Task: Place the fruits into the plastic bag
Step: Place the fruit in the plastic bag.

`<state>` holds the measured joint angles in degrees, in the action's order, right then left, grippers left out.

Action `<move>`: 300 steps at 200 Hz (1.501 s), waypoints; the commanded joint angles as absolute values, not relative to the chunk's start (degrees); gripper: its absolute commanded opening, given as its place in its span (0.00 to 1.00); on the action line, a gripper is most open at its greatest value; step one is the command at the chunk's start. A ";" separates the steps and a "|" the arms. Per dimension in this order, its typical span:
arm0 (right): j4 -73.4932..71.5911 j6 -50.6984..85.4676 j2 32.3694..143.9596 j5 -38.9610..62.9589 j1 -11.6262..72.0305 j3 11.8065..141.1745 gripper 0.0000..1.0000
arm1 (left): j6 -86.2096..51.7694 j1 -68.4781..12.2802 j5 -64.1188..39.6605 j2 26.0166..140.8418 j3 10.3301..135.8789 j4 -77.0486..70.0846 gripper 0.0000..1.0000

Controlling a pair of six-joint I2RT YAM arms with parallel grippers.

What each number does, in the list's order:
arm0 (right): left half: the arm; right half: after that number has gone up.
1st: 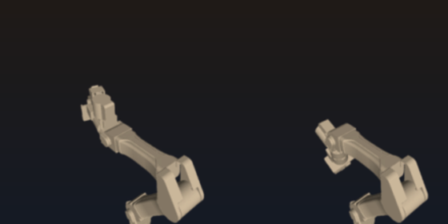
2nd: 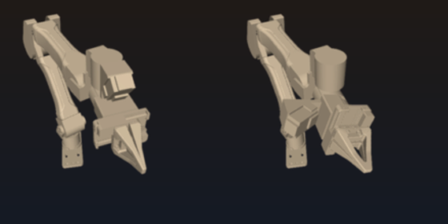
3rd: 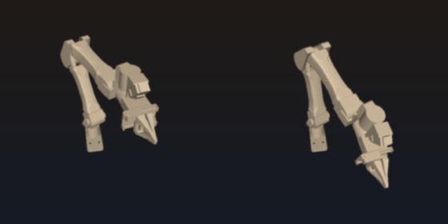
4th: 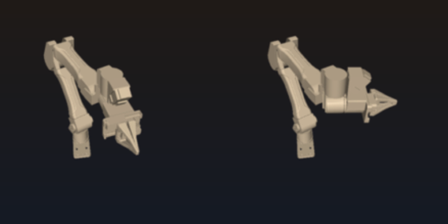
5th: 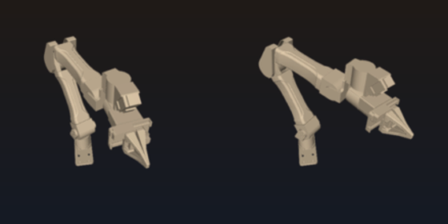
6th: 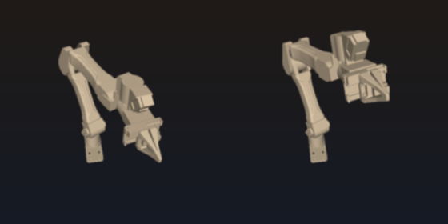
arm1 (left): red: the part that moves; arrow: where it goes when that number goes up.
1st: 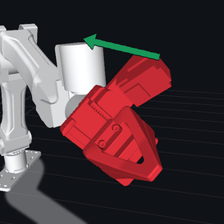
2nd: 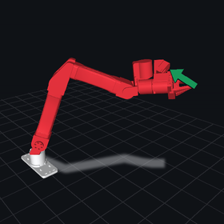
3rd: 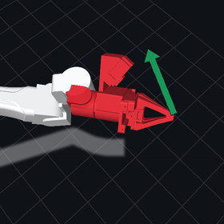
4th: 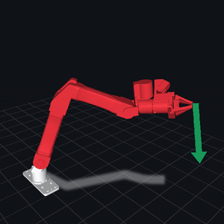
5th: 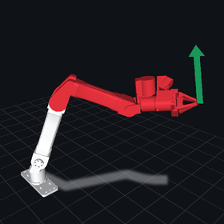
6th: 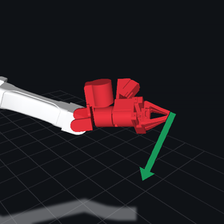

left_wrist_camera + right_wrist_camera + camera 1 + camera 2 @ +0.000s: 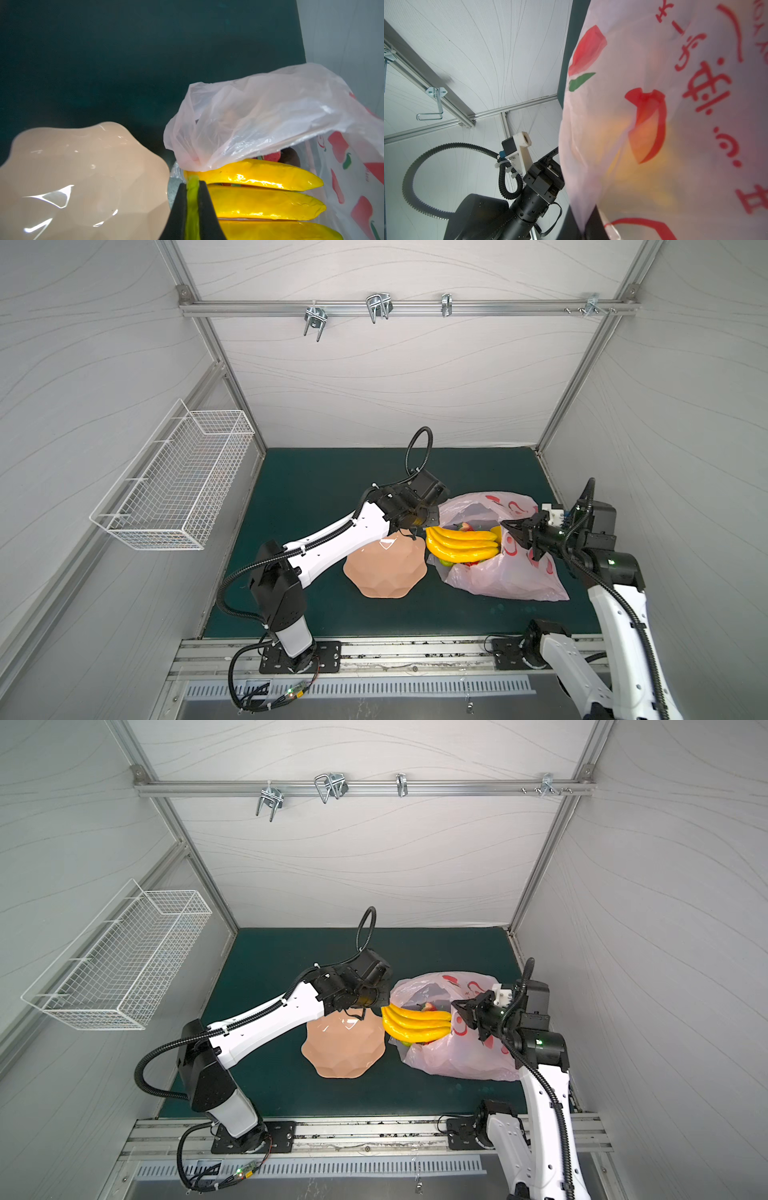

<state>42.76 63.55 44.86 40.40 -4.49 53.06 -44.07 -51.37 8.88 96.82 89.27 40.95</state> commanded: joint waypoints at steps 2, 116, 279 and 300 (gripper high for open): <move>41.48 64.50 44.38 41.48 -4.66 52.30 0.07 | -48.27 -53.32 6.98 97.21 91.19 37.15 0.00; 39.92 65.61 44.56 41.32 -4.66 51.51 0.07 | -53.96 -57.75 1.44 95.36 82.00 30.80 0.00; 37.09 68.98 42.96 41.92 -4.22 48.55 0.07 | -59.70 -61.17 0.93 107.58 97.23 29.21 0.00; 36.86 69.02 42.76 42.00 -4.22 48.23 0.07 | -61.67 -61.17 -0.88 106.21 92.78 23.44 0.00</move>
<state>38.96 67.16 43.64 41.04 -4.47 48.64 -57.76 -60.53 2.35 106.87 95.20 31.38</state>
